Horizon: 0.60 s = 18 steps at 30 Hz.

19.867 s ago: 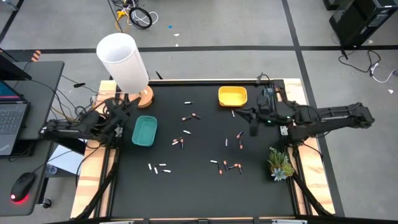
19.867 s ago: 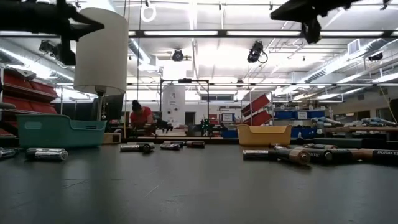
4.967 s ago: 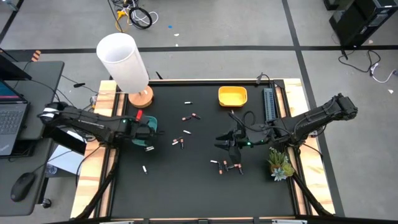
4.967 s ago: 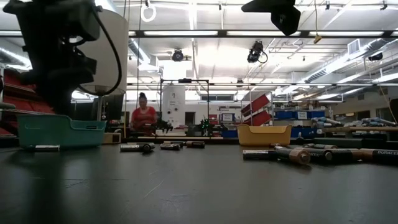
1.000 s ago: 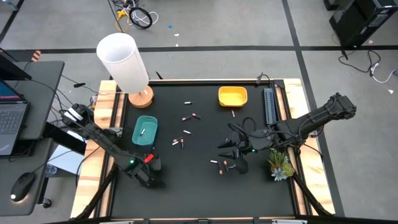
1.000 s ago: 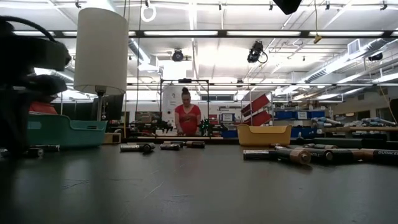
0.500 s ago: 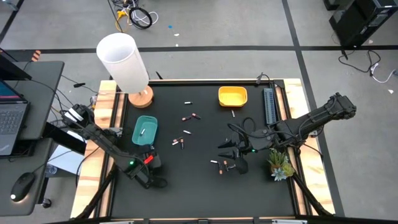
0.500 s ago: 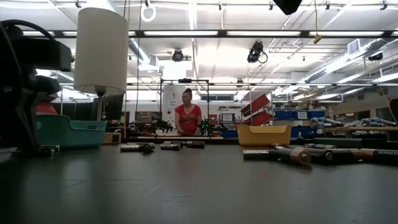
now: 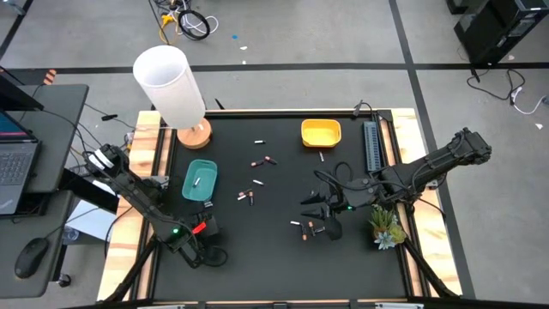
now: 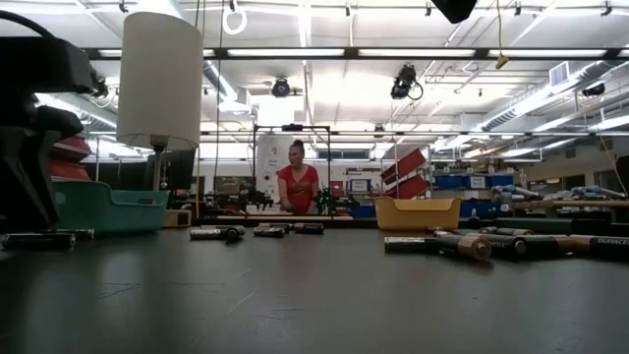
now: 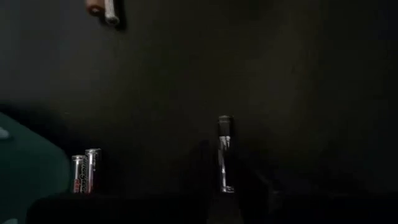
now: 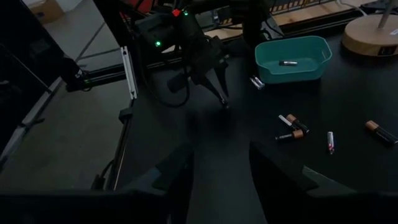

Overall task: Sort batteries
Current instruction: Put the silver battery into the green bin

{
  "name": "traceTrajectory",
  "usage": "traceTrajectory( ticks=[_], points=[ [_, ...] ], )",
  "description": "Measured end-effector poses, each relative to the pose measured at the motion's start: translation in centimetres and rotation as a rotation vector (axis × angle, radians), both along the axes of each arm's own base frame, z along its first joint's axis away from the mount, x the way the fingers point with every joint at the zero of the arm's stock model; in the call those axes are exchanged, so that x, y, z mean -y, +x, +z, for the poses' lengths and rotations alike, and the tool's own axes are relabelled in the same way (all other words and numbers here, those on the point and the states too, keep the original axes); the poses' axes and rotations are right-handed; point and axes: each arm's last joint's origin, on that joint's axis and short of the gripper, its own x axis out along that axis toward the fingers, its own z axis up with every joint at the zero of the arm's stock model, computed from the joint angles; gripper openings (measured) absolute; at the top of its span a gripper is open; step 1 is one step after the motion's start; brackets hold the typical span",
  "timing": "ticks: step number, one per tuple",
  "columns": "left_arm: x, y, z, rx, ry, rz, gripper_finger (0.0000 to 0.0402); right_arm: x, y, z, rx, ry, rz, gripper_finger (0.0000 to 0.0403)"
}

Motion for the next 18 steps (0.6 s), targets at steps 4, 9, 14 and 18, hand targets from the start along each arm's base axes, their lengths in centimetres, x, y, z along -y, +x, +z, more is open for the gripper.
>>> traceTrajectory(
  ticks=[4, 9, 14, 18],
  points=[
    [0.4, -0.3, 0.0, 0.033, 0.007, -0.016, 0.0074, 0.0, 0.0, 0.0, 0.000, 0.005, -0.002, 0.0164],
    [1.2, -0.7, -0.3, 0.089, -0.018, -0.046, 0.0074, 0.0, 0.0, 0.0, -0.001, 0.009, -0.004, 0.0164],
    [1.7, -1.0, -0.1, 0.173, -0.011, -0.021, 0.0074, 0.0, 0.0, 0.0, -0.001, 0.008, -0.004, 0.0164],
    [1.6, -1.1, 0.0, 0.219, 0.018, 0.005, 0.0074, 0.3, 0.1, 0.0, 0.000, 0.002, -0.011, 0.0164]
  ],
)
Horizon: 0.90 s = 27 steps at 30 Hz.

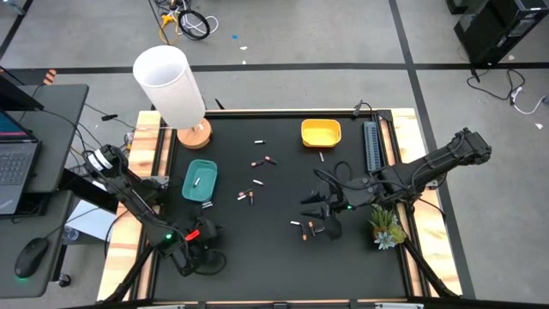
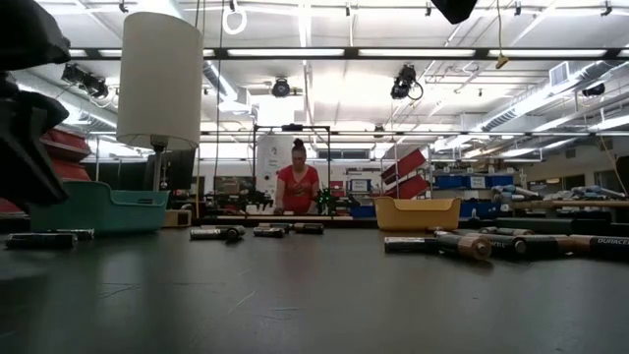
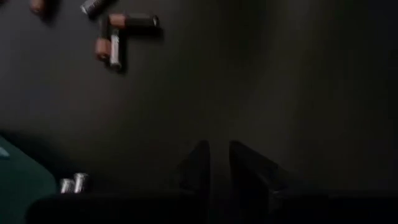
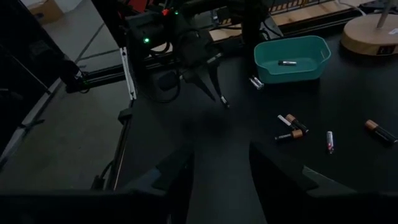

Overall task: Sort batteries
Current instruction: Put the silver battery into the green bin

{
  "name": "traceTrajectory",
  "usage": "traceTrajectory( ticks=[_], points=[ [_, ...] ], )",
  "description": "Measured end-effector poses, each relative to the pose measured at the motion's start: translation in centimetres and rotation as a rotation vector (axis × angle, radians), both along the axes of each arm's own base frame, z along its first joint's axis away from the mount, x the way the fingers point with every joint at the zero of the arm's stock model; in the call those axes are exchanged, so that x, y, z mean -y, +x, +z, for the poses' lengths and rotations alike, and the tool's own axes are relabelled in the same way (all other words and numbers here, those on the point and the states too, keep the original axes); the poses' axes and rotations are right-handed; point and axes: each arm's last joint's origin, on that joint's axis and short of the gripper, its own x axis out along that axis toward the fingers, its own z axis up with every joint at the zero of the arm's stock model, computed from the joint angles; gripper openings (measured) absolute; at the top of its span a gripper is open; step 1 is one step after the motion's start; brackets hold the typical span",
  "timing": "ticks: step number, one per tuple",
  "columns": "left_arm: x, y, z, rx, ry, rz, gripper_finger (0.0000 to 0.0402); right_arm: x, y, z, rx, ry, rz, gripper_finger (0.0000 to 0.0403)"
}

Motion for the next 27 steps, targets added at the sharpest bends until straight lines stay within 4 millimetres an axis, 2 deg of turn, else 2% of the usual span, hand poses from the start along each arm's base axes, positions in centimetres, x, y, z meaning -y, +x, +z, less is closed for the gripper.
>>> traceTrajectory(
  ticks=[5, 11, 17, 22, 27],
  points=[
    [-0.3, 0.0, 0.0, 0.101, 0.023, 0.069, 0.0074, 0.4, 0.2, 0.1, 0.004, 0.010, 0.000, 0.0164],
    [-0.6, -0.3, -0.3, 0.134, 0.040, 0.092, 0.0077, 0.5, 0.3, 0.2, 0.015, 0.023, 0.010, 0.0164],
    [-0.6, -0.2, -0.2, 0.159, 0.055, 0.099, 0.0110, 0.5, 0.3, 0.2, 0.015, 0.023, 0.010, 0.0164],
    [-0.6, -0.1, 1.1, 0.233, 0.058, 0.115, 0.0136, 0.5, 0.3, 0.1, 0.011, 0.022, 0.010, 0.0164],
    [-0.8, -0.2, 1.9, 0.269, 0.058, 0.120, 0.0139, 0.5, 0.2, 0.1, 0.009, 0.021, 0.010, 0.0164]
  ],
)
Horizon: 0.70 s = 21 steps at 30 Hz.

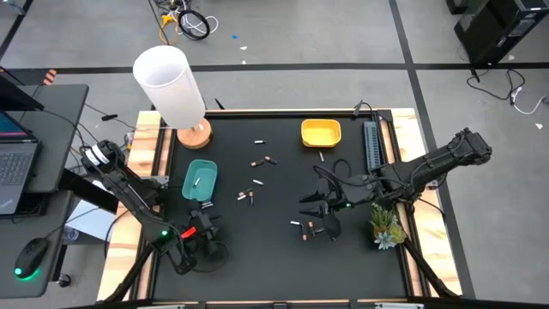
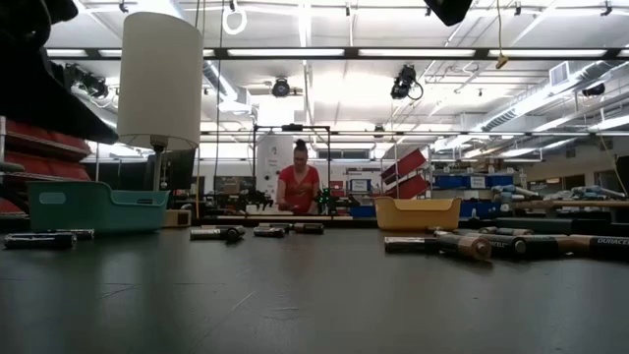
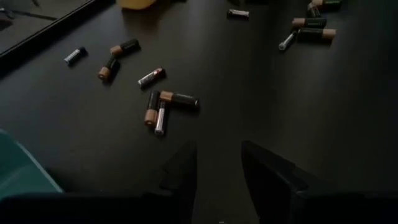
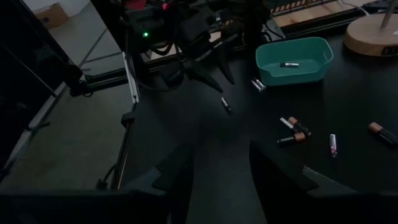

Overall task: Sort batteries
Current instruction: Put the silver battery into the green bin

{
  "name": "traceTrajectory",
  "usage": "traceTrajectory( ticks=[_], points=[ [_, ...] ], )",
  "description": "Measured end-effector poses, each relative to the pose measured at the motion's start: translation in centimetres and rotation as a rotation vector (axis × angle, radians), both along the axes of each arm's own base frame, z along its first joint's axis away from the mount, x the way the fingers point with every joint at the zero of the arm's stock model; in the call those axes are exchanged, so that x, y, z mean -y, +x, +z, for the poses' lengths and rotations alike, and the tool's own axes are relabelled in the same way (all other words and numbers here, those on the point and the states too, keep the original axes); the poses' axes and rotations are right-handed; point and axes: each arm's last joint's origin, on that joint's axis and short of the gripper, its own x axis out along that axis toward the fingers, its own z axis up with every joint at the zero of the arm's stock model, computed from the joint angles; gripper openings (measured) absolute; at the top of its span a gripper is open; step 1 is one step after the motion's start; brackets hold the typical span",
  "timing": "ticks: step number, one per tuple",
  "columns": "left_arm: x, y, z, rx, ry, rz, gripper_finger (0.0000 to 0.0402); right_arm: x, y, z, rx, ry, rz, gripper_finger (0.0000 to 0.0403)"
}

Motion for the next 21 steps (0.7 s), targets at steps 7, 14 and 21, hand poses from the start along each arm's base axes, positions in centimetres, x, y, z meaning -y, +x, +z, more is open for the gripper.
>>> traceTrajectory(
  ticks=[7, 14, 21],
  points=[
    [-0.9, -1.0, -2.0, 0.058, -0.075, 0.056, 0.0139, 0.1, 0.0, 0.0, 0.000, 0.001, -0.001, 0.0164],
    [-1.2, -1.7, -3.7, 0.097, -0.158, 0.026, 0.0138, 0.1, 0.0, 0.0, -0.002, 0.006, 0.010, 0.0164],
    [-1.3, -3.0, -5.1, 0.116, -0.210, -0.025, 0.0138, 0.2, 0.0, -0.1, -0.009, 0.007, 0.011, 0.0164]
  ],
)
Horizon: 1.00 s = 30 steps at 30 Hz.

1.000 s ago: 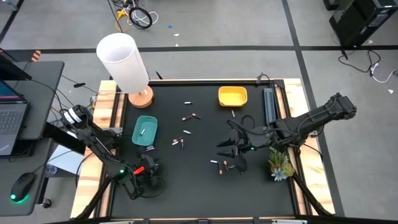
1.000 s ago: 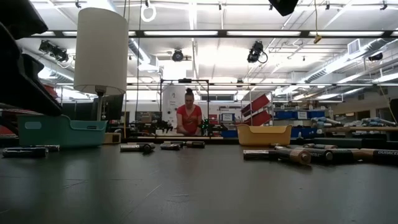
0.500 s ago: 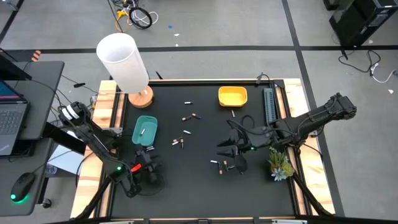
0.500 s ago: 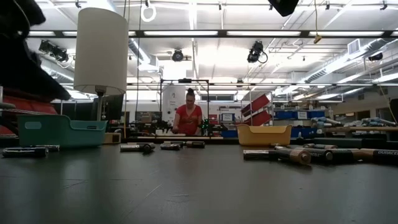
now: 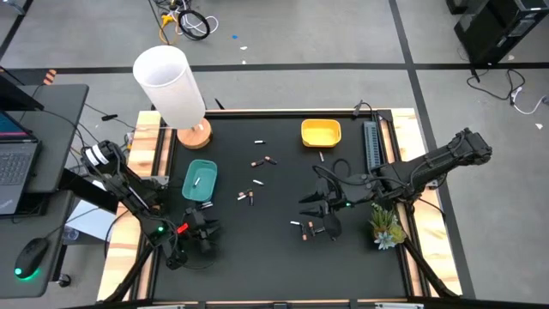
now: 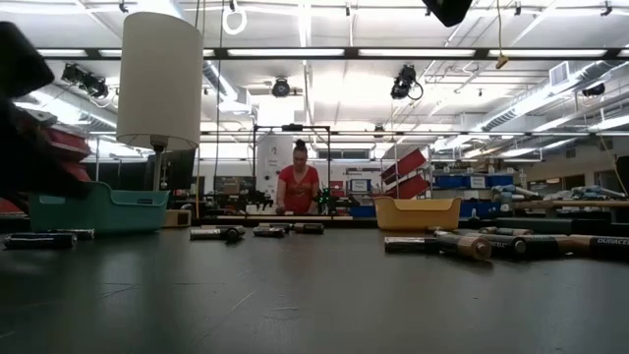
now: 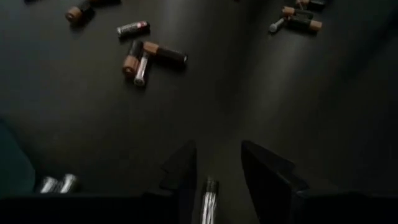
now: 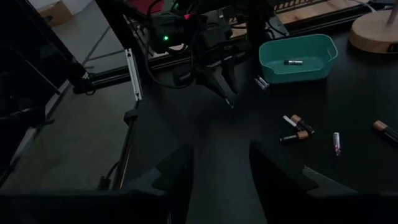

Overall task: Sort batteries
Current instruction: Put the silver battery into the green bin

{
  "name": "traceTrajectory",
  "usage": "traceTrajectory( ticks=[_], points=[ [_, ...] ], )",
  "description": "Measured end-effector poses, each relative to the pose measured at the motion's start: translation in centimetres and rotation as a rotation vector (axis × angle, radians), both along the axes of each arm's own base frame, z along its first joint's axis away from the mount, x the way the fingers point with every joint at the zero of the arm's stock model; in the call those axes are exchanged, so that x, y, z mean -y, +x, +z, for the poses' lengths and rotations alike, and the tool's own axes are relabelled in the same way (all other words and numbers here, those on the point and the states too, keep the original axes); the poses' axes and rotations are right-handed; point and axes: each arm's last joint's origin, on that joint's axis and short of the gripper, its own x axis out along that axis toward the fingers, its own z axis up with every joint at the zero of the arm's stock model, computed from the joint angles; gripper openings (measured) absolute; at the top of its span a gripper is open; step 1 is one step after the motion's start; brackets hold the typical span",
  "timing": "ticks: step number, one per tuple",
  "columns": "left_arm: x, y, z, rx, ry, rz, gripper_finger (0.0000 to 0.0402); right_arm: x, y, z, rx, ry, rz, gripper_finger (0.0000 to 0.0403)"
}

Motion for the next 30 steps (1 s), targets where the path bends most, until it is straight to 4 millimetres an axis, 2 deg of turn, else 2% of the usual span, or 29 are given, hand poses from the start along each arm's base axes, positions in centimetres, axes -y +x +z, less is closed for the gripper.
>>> traceTrajectory(
  ticks=[12, 22, 26, 30],
  points=[
    [-1.2, -1.1, -2.0, -0.060, -0.068, -0.089, 0.0138, 0.1, 0.0, -0.1, -0.010, 0.019, -0.013, 0.0164],
    [-1.3, -0.9, -2.2, -0.187, 0.062, -0.245, 0.0130, 0.3, 0.1, -0.1, -0.008, 0.023, -0.028, 0.0161],
    [-1.5, -0.4, -2.2, -0.209, 0.078, -0.255, 0.0115, 0.3, 0.1, -0.1, -0.010, 0.022, -0.029, 0.0160],
    [-1.9, -0.1, -2.3, -0.233, 0.083, -0.236, 0.0072, 0.3, 0.1, -0.1, -0.010, 0.024, -0.030, 0.0160]
  ],
)
